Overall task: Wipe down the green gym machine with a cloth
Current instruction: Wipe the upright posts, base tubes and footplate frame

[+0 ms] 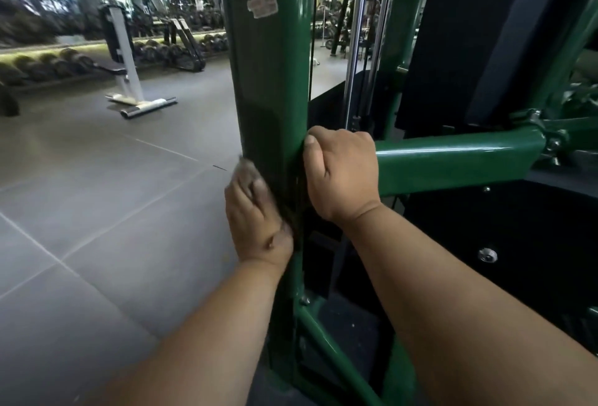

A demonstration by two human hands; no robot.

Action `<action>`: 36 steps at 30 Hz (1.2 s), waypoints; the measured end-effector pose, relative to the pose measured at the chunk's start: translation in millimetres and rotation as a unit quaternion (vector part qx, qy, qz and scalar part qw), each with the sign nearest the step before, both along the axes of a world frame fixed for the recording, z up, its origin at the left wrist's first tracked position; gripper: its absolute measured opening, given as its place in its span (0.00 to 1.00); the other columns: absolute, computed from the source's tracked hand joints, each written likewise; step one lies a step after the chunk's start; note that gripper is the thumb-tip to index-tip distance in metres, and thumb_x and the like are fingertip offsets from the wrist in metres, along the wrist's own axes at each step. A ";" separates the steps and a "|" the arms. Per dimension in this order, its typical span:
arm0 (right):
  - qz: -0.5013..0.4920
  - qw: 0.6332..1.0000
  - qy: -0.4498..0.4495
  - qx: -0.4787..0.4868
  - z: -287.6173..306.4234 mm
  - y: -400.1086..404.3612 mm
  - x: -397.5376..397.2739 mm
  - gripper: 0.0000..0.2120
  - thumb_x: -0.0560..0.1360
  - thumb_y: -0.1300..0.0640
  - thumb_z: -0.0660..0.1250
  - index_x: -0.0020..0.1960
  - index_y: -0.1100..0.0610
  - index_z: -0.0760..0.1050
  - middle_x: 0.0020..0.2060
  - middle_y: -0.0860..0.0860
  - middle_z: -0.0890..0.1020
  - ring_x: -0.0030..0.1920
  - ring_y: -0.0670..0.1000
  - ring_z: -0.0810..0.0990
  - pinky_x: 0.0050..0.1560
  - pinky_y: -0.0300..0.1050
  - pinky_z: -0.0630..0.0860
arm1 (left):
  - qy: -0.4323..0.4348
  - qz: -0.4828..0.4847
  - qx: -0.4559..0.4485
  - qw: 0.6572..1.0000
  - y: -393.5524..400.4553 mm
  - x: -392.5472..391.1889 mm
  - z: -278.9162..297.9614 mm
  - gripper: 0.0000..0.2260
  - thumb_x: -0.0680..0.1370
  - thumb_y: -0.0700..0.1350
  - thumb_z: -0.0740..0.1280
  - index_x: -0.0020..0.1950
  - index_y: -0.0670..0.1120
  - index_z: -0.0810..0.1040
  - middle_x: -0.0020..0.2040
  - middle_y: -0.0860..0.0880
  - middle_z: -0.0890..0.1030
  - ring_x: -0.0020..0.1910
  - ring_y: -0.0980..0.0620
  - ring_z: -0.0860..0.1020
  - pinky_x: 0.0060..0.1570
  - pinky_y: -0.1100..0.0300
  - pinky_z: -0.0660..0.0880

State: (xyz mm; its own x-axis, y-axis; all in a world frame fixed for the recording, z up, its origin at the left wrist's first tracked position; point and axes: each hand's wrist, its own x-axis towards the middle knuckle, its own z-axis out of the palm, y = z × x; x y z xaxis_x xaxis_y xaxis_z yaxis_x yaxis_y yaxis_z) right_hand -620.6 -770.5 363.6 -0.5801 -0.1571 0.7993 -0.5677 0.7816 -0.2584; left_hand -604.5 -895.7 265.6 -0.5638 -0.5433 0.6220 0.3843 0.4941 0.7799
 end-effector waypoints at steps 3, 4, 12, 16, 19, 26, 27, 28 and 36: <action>-0.009 1.000 0.024 -0.006 -12.1 -0.4 3.9 0.15 0.82 0.49 0.53 0.40 0.51 0.70 0.34 0.44 0.73 0.39 0.54 0.73 0.51 0.55 0.68 | -0.080 -0.004 0.029 0.996 -3.7 6.3 -56.1 0.26 0.85 0.63 0.49 0.70 0.49 0.75 0.64 0.45 0.79 0.65 0.44 0.77 0.68 0.51 0.73; -0.013 0.999 0.033 -0.004 -18.6 -0.5 5.9 0.15 0.82 0.49 0.53 0.46 0.52 0.76 0.40 0.45 0.78 0.45 0.53 0.76 0.57 0.56 0.69 | -0.095 -0.007 0.036 0.995 -5.0 6.4 -70.2 0.25 0.85 0.64 0.48 0.69 0.51 0.75 0.62 0.44 0.80 0.62 0.43 0.78 0.64 0.44 0.75; -0.003 0.998 0.066 -0.010 -57.7 2.4 9.2 0.24 0.83 0.51 0.58 0.77 0.55 0.72 0.76 0.50 0.73 0.80 0.56 0.64 0.82 0.59 0.51 | -0.016 0.040 -0.003 0.999 9.2 5.7 -5.3 0.29 0.84 0.56 0.52 0.78 0.38 0.68 0.73 0.37 0.73 0.72 0.41 0.70 0.76 0.52 0.63; 0.034 0.998 0.044 -0.037 -58.2 6.2 12.3 0.25 0.83 0.54 0.58 0.79 0.56 0.70 0.80 0.54 0.67 0.83 0.58 0.57 0.83 0.58 0.45 | 0.053 0.057 -0.049 0.996 11.0 -3.9 50.2 0.31 0.84 0.54 0.55 0.81 0.36 0.63 0.75 0.35 0.69 0.75 0.37 0.68 0.78 0.44 0.63; 0.065 0.997 0.016 -0.048 -82.2 8.4 30.4 0.25 0.84 0.53 0.56 0.80 0.56 0.68 0.83 0.56 0.60 0.84 0.59 0.51 0.83 0.61 0.45 | 0.034 0.073 -0.166 0.983 9.7 3.0 12.3 0.33 0.84 0.52 0.61 0.83 0.37 0.56 0.80 0.33 0.60 0.80 0.35 0.62 0.80 0.45 0.61; 0.095 0.993 -0.043 -0.054 -119.6 15.1 54.5 0.27 0.84 0.51 0.55 0.82 0.57 0.63 0.83 0.54 0.59 0.84 0.55 0.53 0.83 0.58 0.47 | -0.005 0.100 -0.311 0.945 13.2 12.4 -8.6 0.33 0.87 0.50 0.61 0.84 0.37 0.49 0.83 0.33 0.51 0.83 0.32 0.54 0.78 0.33 0.60; 0.098 0.993 -0.039 -0.059 -116.8 17.2 55.1 0.27 0.84 0.51 0.55 0.82 0.56 0.63 0.83 0.54 0.61 0.84 0.55 0.54 0.83 0.59 0.48 | 0.012 0.103 -0.316 0.943 14.1 10.8 18.8 0.34 0.87 0.54 0.59 0.84 0.38 0.50 0.84 0.33 0.52 0.83 0.32 0.53 0.80 0.35 0.56; 0.099 0.992 -0.035 -0.068 -114.5 19.0 56.1 0.27 0.84 0.51 0.56 0.82 0.56 0.64 0.82 0.54 0.62 0.84 0.55 0.56 0.83 0.60 0.51 | 0.037 0.113 -0.330 0.936 14.2 8.9 48.5 0.33 0.87 0.55 0.59 0.85 0.38 0.52 0.84 0.33 0.54 0.83 0.31 0.53 0.81 0.35 0.54; 0.067 0.983 -0.041 -0.168 -136.2 34.5 65.2 0.23 0.83 0.50 0.59 0.76 0.56 0.72 0.69 0.52 0.76 0.70 0.53 0.73 0.69 0.59 0.71 | 0.051 0.183 -0.609 0.770 8.8 12.7 74.7 0.23 0.85 0.50 0.61 0.79 0.46 0.71 0.82 0.44 0.66 0.83 0.34 0.57 0.81 0.36 0.41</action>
State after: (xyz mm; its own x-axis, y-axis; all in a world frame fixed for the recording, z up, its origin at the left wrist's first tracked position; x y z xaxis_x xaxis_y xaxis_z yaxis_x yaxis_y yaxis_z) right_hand -555.4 -735.9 227.4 -0.6373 0.0286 0.7701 -0.6262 0.5631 -0.5392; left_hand -591.9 -886.9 340.3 -0.4263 0.3679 0.8264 0.0743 0.9247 -0.3734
